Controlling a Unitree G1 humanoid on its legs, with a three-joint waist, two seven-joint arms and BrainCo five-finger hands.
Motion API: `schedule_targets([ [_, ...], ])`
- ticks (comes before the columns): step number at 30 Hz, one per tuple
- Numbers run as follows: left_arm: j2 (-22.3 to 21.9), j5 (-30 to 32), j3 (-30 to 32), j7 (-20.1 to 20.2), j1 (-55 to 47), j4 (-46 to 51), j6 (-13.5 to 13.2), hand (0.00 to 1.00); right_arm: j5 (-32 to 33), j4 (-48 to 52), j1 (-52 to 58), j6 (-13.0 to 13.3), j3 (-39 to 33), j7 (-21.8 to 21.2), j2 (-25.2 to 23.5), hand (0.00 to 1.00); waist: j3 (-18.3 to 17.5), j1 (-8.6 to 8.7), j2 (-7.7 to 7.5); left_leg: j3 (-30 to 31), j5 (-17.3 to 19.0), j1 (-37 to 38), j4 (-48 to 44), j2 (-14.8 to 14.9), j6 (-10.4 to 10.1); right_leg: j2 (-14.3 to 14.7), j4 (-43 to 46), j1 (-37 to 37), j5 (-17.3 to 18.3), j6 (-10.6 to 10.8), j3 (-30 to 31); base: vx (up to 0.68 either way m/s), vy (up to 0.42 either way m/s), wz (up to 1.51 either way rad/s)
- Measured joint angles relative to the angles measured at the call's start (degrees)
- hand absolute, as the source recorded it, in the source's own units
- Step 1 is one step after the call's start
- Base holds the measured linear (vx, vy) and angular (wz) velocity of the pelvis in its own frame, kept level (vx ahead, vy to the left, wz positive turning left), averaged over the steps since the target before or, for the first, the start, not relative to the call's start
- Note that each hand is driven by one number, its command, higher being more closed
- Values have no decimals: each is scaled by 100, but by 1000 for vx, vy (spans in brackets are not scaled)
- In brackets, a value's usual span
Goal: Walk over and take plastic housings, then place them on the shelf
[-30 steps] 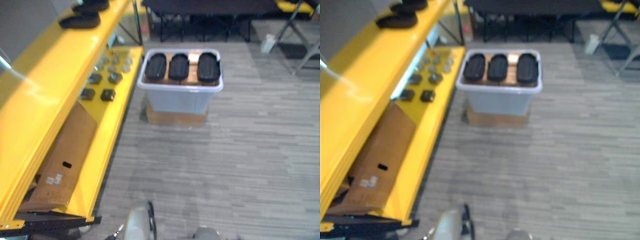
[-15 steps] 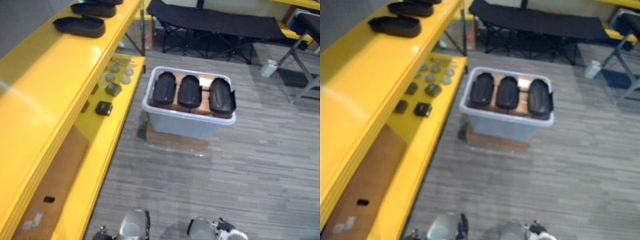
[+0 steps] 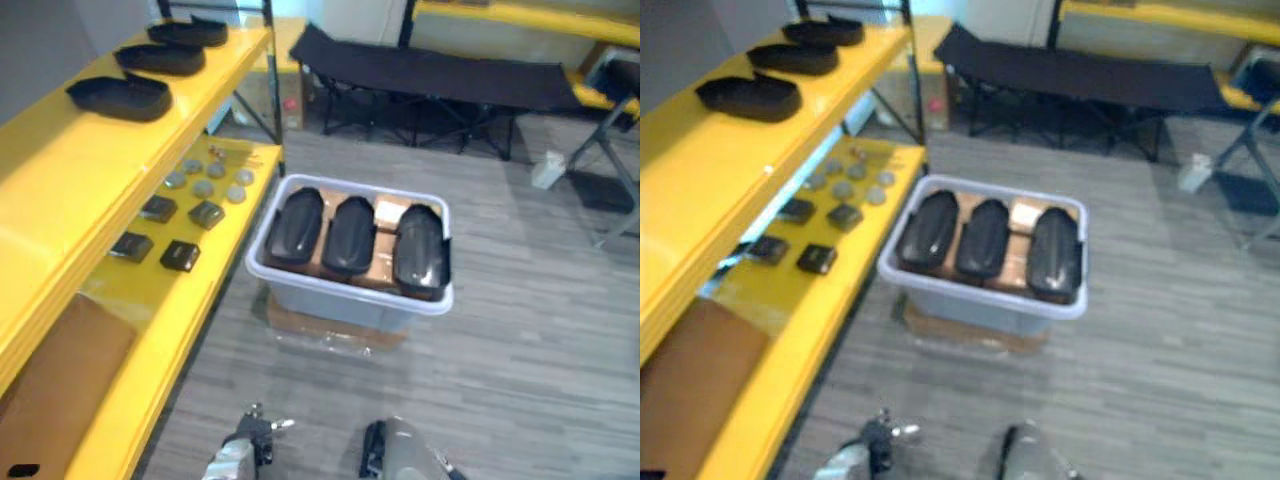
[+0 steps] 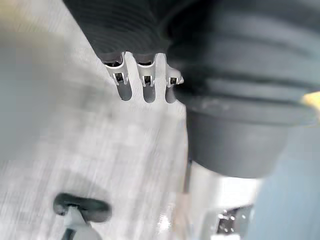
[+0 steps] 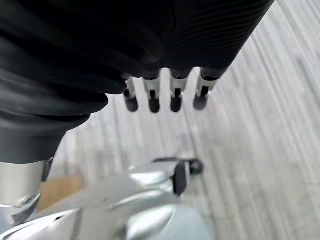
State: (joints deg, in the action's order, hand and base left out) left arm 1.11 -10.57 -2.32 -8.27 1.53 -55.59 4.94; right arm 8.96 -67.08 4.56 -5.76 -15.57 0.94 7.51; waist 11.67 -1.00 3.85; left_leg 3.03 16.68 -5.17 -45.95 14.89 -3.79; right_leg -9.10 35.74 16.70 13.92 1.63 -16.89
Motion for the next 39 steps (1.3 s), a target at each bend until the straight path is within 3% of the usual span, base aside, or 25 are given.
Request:
schedule_targets([
  [2,-61,-35,13,-269,-11,-198,-120,0,-30,-94,42,88,-4,51,104,0,25,28,164,20,-36,-78,-355,-30,-158,105,-576,-610,-102,-41,-80,331,-140,8],
  [4,-55,-67,120,-479,-45,-201,-201,0,-70,-95,12,202,13,51,105,0,30,43,149,-261,70,-88,145,-250,-330,107,-1171,-1160,-285,-13,-76,332,-40,0],
  [7,-11,-85,130,-626,-46,-180,-290,0,-10,-72,-218,437,119,160,191,0,63,23,102,-484,-132,-317,1997,-650,-349,46,-1695,-1490,-423,126,-64,198,62,-14],
  [8,44,-75,147,-620,-34,-182,-328,0,4,-25,-321,487,127,181,249,0,124,-13,68,-557,-740,-380,2401,-698,-318,43,-1684,-1485,-370,240,20,135,107,-28],
  [12,473,-54,157,-521,168,-178,-392,0,-143,145,-595,747,234,38,28,0,428,-63,-375,-635,-1006,-202,3108,-1073,-177,-181,-2153,-1537,-525,476,42,123,87,3],
  [14,495,-31,133,-508,203,-172,-432,0,-452,151,-668,937,297,-71,41,0,507,-64,-406,-540,-1065,-290,3199,-1171,-140,-236,-2238,-1539,-599,524,-72,144,56,39],
  [16,504,-32,102,-515,270,-132,-534,0,-1049,230,-778,1344,713,-234,81,0,675,-79,-402,-461,-1095,-396,3136,-1246,-96,-294,-2265,-1587,-612,546,-256,122,41,41],
  [18,526,-31,83,-551,354,-68,-608,0,-1485,675,-823,1785,1606,-305,80,0,741,-98,-407,-313,-1138,-499,3152,-1269,-87,-292,-2277,-1595,-621,549,-398,87,-9,40],
  [19,553,-31,-18,-637,382,48,-619,0,-1807,1222,-879,2121,2441,-367,144,0,805,-139,-466,-229,-1186,-500,3176,-1268,-107,-281,-2294,-1656,-625,547,-506,89,-34,44],
  [22,607,40,-365,-717,425,95,-599,0,-1887,3478,-1177,2609,4181,-474,171,0,880,-378,-602,-175,-1215,-409,3263,-1156,-138,-167,-2382,-1788,-690,446,-545,64,-24,19],
  [24,599,37,-408,-718,427,86,-592,0,-1794,4362,-1384,2807,4462,-359,40,0,906,-484,-652,-180,-1220,-391,3284,-1143,-146,-154,-2409,-1817,-694,438,-542,30,-12,5],
  [26,636,37,-401,-724,420,43,-616,0,-1347,5487,-1553,2938,4520,-90,-123,0,909,-523,-657,-187,-1226,-365,3348,-1135,-155,-141,-2429,-1821,-761,343,-512,15,32,4],
  [28,714,48,-349,-740,364,29,-708,0,-877,6268,-1691,3095,4092,477,-121,0,914,-526,-666,-235,-1226,-307,3349,-1094,-155,-105,-2431,-1829,-921,256,-447,-8,67,-16],
  [32,969,245,-154,-740,225,45,-932,0,-26,7112,-2080,3172,1860,2028,218,0,1024,-481,-833,-449,-1222,-163,3318,-1031,-153,-76,-2430,-1865,-1176,239,-238,-47,83,-21],
  [33,984,267,-53,-739,190,45,-984,0,25,7183,-2170,3057,1365,2508,364,0,1130,-446,-883,-525,-1200,-164,3253,-1011,-134,-66,-2432,-1863,-1198,238,-159,-115,66,-22],
  [35,989,269,110,-732,127,55,-993,0,131,7198,-2180,2790,935,2985,553,0,1232,-426,-902,-565,-1106,-222,3096,-964,-100,-22,-2452,-1850,-1207,240,-115,-121,38,-19],
  [36,989,276,230,-732,98,70,-1031,0,316,7132,-2024,2545,585,3454,632,0,1296,-415,-909,-575,-1001,-392,2923,-909,-94,35,-2505,-1782,-1214,249,0,-139,27,-12],
  [39,1011,286,401,-787,80,297,-1141,0,839,6541,-1624,2337,161,3954,573,0,1449,-377,-960,-543,-844,-918,2595,-794,-79,161,-2607,-1501,-1214,249,34,-182,9,-4],
])
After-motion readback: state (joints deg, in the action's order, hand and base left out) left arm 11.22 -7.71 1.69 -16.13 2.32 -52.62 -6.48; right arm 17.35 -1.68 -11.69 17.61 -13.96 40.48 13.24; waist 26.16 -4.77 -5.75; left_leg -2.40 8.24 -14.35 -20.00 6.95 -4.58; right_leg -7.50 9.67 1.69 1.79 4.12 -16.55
